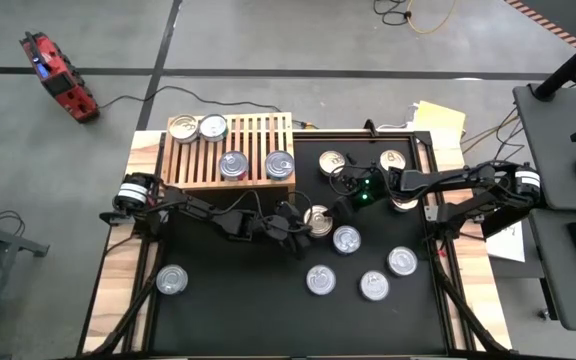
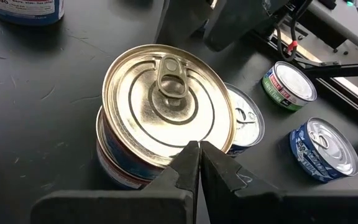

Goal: Stack canned seafood by type on shelf
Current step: Put the blue pink tuna can on the shelf

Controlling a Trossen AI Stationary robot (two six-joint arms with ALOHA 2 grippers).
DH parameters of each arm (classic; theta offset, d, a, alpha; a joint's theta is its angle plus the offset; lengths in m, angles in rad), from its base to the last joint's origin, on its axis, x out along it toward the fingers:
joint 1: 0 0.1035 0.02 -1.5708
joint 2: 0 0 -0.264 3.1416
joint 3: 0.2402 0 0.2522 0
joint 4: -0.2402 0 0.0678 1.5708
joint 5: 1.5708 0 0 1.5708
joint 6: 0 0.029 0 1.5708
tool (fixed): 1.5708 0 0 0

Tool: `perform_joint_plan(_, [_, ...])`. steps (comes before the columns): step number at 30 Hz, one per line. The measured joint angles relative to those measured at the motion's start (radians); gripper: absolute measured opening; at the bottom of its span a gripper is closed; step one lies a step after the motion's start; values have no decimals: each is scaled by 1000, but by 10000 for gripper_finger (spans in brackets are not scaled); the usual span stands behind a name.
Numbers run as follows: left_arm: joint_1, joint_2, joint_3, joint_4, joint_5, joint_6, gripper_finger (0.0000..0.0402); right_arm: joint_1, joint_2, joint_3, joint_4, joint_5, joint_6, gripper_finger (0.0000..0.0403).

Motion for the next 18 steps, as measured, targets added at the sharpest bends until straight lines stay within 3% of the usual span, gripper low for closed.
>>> perform_joint_plan(18, [-9,6,-12,-4,6,-21,0,2,0,0,0,0,-3,329])
